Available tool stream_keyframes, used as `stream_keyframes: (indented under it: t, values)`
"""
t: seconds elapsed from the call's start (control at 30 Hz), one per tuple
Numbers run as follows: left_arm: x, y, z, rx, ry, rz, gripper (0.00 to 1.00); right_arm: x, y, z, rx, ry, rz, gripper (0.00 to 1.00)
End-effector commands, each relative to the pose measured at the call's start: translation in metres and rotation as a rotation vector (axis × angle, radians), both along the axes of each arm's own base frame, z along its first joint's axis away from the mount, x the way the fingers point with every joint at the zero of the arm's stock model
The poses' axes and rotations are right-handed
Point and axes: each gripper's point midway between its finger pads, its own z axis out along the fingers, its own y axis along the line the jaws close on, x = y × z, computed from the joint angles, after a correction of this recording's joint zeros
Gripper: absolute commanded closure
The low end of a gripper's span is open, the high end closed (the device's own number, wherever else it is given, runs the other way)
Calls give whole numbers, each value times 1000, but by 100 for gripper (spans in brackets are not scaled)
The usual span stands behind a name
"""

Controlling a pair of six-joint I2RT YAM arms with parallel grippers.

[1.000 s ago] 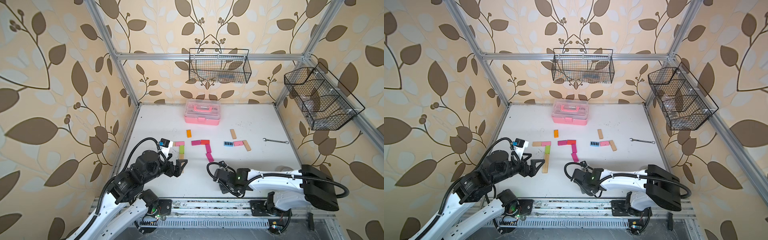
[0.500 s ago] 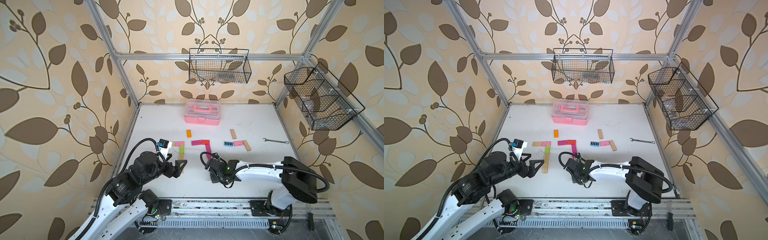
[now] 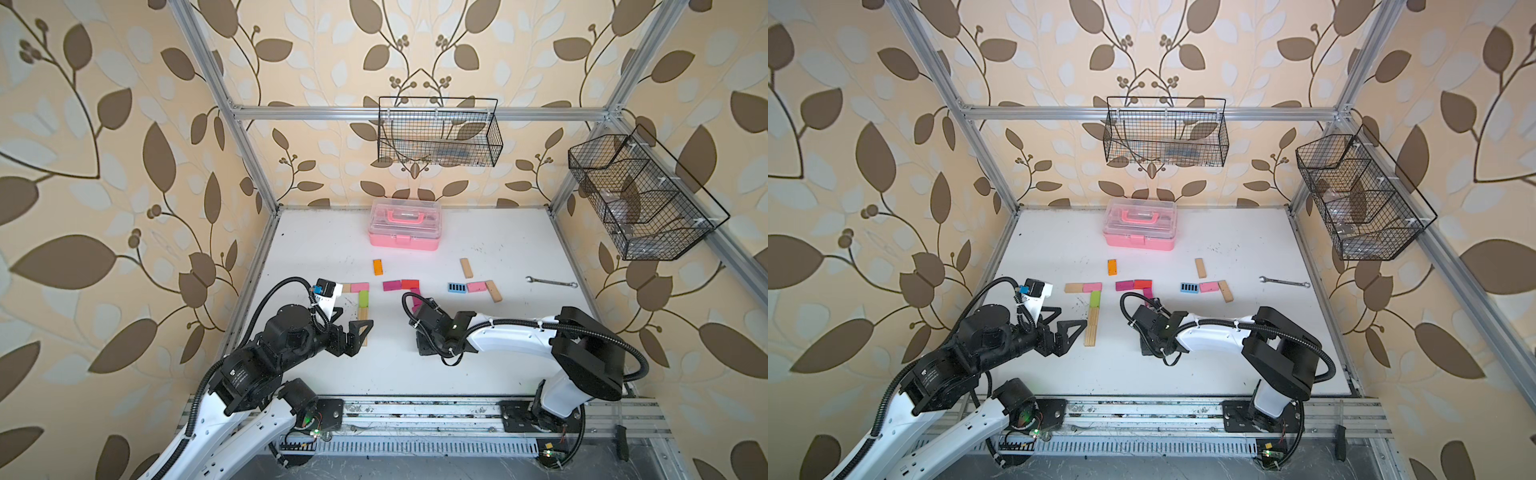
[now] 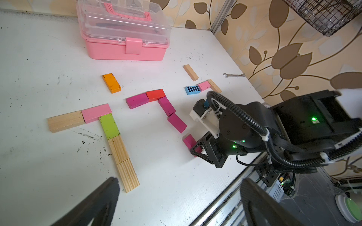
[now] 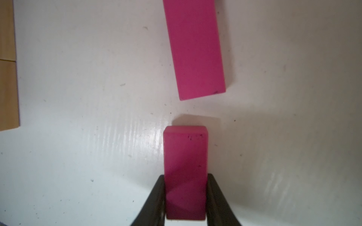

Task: Assemble the number 7 with building blocks
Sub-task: Move the building block to the center of the board.

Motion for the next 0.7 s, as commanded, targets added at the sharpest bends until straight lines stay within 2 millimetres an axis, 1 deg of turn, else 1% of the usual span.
stream_keyframes:
  t: [0.0, 0.13, 0.23, 0.33, 0.4, 0.5, 0.57, 0.67]
  values:
    - [4, -3, 3, -15, -11, 0, 1, 4, 1, -7, -8, 13, -5, 70]
    - [5, -3, 1, -9, -6, 6, 1, 8, 5, -6, 16, 11, -5, 68]
    - [8, -3, -1, -1, 4, 14, 1, 8, 6, -3, 34, 12, -6, 59]
    - [11, -7, -6, 3, 28, 14, 1, 5, 5, 10, 73, -2, 4, 50]
    - [14, -13, -11, 5, 55, -1, 1, 5, -1, 20, 93, -20, 0, 45]
    - [23, -20, -22, 35, 110, 3, 1, 11, -18, 30, 123, -46, -19, 44]
    - [31, -25, -33, 64, 158, 11, 1, 20, -33, 35, 147, -62, -29, 43]
    - [43, -36, -46, 66, 201, 19, 1, 36, -48, 44, 177, -93, -7, 44]
